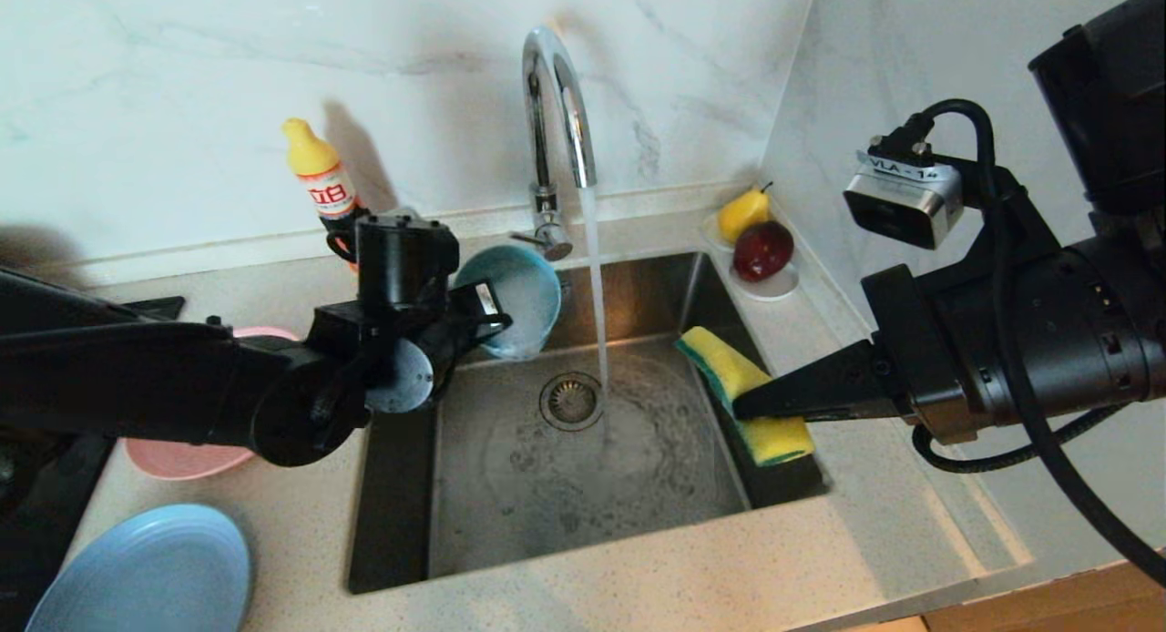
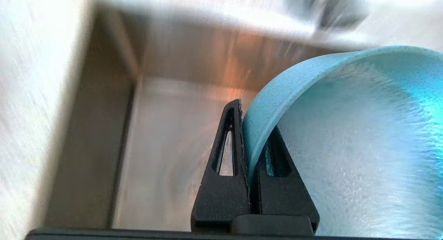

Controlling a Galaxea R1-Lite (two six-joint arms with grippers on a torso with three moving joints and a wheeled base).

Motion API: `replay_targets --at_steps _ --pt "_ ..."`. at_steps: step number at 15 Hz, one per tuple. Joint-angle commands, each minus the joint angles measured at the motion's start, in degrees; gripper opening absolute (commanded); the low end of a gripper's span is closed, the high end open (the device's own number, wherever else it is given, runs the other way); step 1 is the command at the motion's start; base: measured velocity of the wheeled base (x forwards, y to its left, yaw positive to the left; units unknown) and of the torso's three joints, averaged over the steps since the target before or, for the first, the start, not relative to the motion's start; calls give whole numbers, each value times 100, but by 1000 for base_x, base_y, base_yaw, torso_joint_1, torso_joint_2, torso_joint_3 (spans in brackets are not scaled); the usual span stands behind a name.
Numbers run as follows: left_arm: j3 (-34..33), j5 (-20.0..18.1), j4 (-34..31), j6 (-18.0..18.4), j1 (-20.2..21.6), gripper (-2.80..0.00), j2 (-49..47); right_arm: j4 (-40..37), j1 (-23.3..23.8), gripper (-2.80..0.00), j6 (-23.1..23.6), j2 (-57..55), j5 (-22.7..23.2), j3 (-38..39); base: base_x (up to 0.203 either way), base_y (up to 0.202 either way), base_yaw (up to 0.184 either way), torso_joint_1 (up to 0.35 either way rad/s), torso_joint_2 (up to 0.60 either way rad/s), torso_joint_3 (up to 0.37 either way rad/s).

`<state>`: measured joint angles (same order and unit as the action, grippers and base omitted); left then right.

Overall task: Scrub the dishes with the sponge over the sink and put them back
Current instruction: Rinse the bowl

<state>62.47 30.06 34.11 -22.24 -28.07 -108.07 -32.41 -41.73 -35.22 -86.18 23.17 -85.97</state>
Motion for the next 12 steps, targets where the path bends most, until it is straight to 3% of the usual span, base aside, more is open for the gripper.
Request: replay_targets --at_steps 1,3,9,12 --pt "-438 24 1238 362 4 -280 304 -19 -2 -280 -20 39 3 19 0 0 0 0 0 0" --pt "-683 7 1861 672 5 -280 475 -19 -2 -280 -29 39 -6 36 0 0 0 0 0 0" --pt "-793 -177 2685 1075 4 -280 813 -19 7 -280 -20 -4 -6 -34 0 0 0 0 0 0" --pt "-1149 -633 3568 1609 8 -280 929 -19 33 -280 -20 -4 -6 -34 0 0 0 0 0 0"
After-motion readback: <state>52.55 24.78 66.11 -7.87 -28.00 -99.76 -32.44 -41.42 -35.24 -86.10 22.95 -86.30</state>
